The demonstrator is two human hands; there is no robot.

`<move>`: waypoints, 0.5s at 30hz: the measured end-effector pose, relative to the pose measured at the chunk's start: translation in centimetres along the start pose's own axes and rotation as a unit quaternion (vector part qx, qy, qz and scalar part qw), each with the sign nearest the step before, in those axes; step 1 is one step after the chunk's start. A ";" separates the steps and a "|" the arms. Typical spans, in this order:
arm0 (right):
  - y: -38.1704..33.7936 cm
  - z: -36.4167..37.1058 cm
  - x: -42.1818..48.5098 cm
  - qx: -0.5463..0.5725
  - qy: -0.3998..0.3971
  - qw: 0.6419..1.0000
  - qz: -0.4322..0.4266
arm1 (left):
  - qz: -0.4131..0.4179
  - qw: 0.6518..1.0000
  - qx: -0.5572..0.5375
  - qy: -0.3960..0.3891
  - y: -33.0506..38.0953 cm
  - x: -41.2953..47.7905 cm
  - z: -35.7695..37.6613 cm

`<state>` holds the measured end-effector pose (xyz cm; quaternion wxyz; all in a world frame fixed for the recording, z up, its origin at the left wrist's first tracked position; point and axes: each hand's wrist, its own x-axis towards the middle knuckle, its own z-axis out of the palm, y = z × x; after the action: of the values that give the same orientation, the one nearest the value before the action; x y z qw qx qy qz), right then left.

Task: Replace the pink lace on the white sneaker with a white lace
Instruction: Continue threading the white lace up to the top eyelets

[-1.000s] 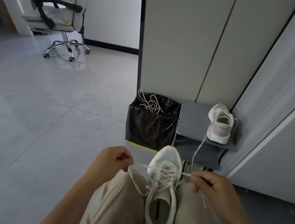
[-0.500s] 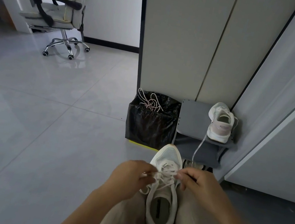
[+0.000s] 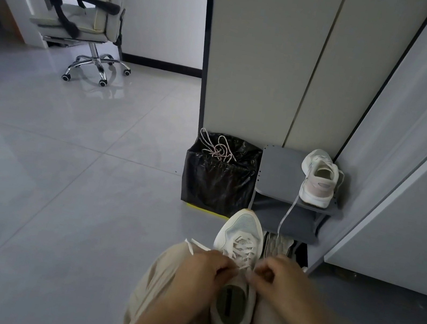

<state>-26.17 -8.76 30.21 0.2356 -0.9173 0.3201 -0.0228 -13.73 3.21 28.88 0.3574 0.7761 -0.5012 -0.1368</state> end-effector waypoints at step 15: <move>1.1 -1.4 0.6 0.163 -0.102 0.981 0.035 | 0.013 0.972 0.229 -0.042 0.9 0.1 3.6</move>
<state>-26.59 -10.50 30.92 0.4142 -0.8524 0.3181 0.0276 -16.32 1.37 26.97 0.1508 0.8242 -0.5439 -0.0461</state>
